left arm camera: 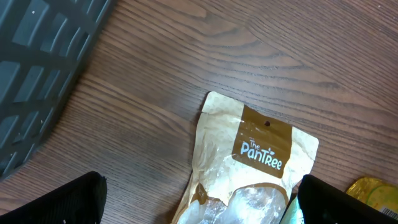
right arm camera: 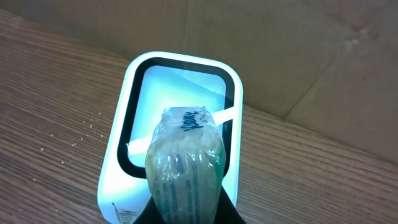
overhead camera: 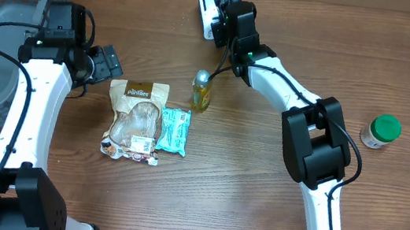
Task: Scan the item barcode
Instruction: 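Hold the Kleenex pack over the white scanner with the right gripper, then move the Kleenex pack right and release it on the table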
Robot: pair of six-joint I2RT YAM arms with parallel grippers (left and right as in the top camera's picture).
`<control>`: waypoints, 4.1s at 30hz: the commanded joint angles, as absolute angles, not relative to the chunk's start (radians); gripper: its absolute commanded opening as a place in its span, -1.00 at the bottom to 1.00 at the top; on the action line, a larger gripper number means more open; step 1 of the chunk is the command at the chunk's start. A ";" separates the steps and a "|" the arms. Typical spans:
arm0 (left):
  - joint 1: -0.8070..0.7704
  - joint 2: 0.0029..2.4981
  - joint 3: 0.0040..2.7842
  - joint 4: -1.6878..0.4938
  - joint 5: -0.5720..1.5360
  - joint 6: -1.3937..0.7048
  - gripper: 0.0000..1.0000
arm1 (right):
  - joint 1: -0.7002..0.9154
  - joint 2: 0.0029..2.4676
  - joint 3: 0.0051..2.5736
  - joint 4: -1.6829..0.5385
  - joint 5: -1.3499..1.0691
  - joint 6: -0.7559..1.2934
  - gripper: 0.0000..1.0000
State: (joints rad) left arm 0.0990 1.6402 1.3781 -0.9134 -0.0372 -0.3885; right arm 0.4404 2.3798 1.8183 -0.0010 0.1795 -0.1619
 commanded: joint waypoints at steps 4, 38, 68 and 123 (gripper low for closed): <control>0.097 1.629 1.390 -0.912 -0.033 -0.381 0.99 | 0.460 2.305 1.814 -0.018 0.221 -0.203 -0.93; 0.097 1.629 1.390 -0.912 -0.033 -0.381 0.99 | 0.449 2.450 2.159 -0.321 0.133 -0.405 -0.93; 0.098 1.629 1.390 -0.912 -0.033 -0.381 0.99 | 0.390 2.108 2.160 -0.949 0.156 -0.050 -0.79; 0.098 1.629 1.390 -0.912 -0.033 -0.381 0.99 | 0.057 2.127 1.701 -1.065 0.057 0.243 1.00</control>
State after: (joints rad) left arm 0.0990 1.6402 1.3781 -0.9131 -0.0372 -0.3885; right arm 0.0593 2.1242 1.7065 -1.0760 0.1055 0.2359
